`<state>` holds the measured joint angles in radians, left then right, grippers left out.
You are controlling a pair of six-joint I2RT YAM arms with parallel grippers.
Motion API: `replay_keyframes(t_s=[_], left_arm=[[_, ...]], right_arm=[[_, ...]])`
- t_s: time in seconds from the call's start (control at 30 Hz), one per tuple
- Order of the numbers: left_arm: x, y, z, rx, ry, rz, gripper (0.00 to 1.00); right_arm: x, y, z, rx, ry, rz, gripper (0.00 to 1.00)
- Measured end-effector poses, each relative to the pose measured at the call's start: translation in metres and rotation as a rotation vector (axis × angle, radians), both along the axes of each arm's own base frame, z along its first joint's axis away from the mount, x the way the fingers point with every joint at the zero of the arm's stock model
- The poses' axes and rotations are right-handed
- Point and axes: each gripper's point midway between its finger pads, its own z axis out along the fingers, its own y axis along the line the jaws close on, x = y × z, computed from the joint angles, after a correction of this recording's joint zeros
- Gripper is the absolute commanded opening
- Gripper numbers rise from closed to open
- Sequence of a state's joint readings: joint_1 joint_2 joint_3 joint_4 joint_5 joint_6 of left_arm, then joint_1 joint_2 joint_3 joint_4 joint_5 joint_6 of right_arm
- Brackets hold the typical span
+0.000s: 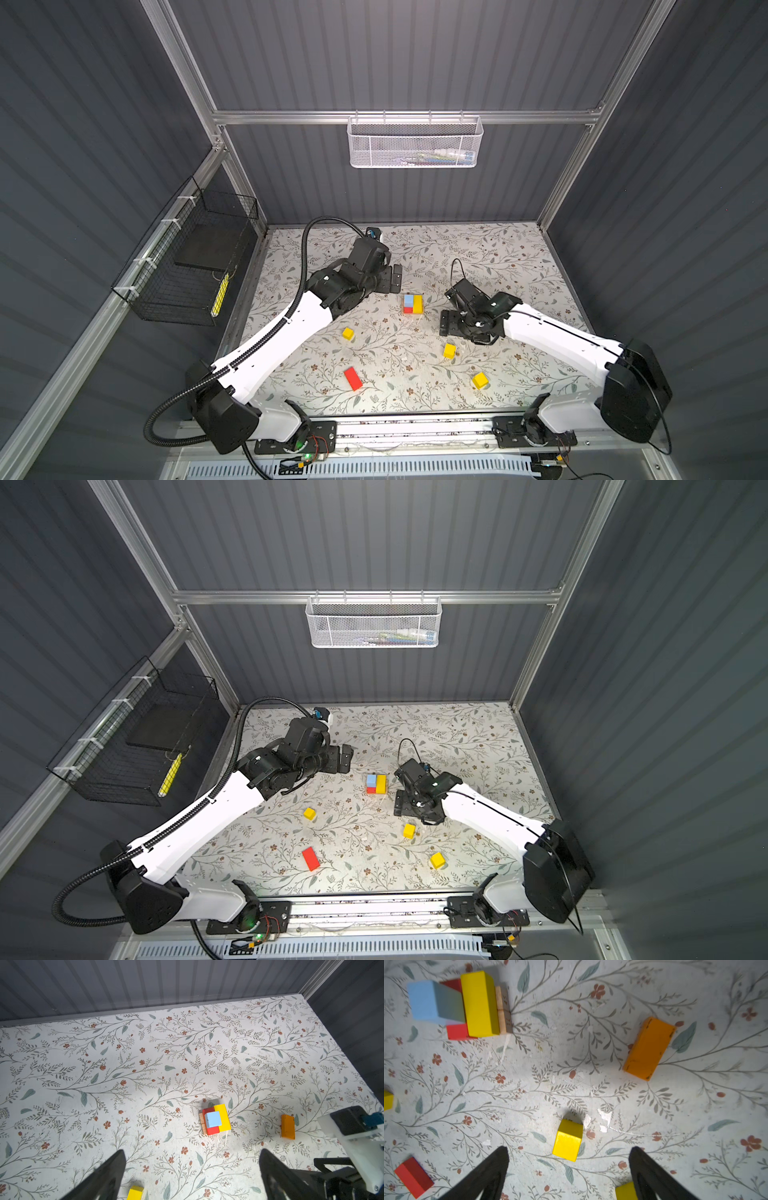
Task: Build the wood block tower
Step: 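Move the right gripper over the yellow cube nearer the robot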
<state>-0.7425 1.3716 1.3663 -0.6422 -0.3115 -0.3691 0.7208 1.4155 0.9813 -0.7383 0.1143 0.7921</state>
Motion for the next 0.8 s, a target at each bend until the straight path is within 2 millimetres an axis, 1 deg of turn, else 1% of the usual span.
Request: replay_keyframes(t_s=[0.17, 0.27, 0.4, 0.53, 0.63, 0.8], left_arm=[[-0.003, 0.005, -0.013, 0.018, 0.017, 0.006, 1.0], [-0.003, 0.005, -0.016, 0.021, 0.02, 0.006, 1.0], [-0.004, 0.006, -0.016, 0.02, 0.019, 0.006, 1.0], [-0.005, 0.007, -0.021, 0.028, 0.026, 0.007, 1.0], [-0.006, 0.008, -0.025, 0.034, 0.034, 0.01, 1.0], [-0.006, 0.009, -0.026, 0.035, 0.035, 0.01, 1.0]], right_arm=[[-0.013, 0.009, -0.013, -0.031, 0.055, 0.022, 0.91], [-0.019, 0.011, -0.019, -0.043, 0.077, 0.023, 0.89], [-0.023, 0.009, -0.028, -0.067, 0.114, -0.007, 0.85], [-0.023, 0.01, -0.032, -0.057, 0.126, -0.06, 0.79], [-0.022, 0.012, -0.033, -0.039, 0.122, -0.093, 0.76], [-0.02, 0.014, -0.036, -0.028, 0.125, -0.133, 0.72]])
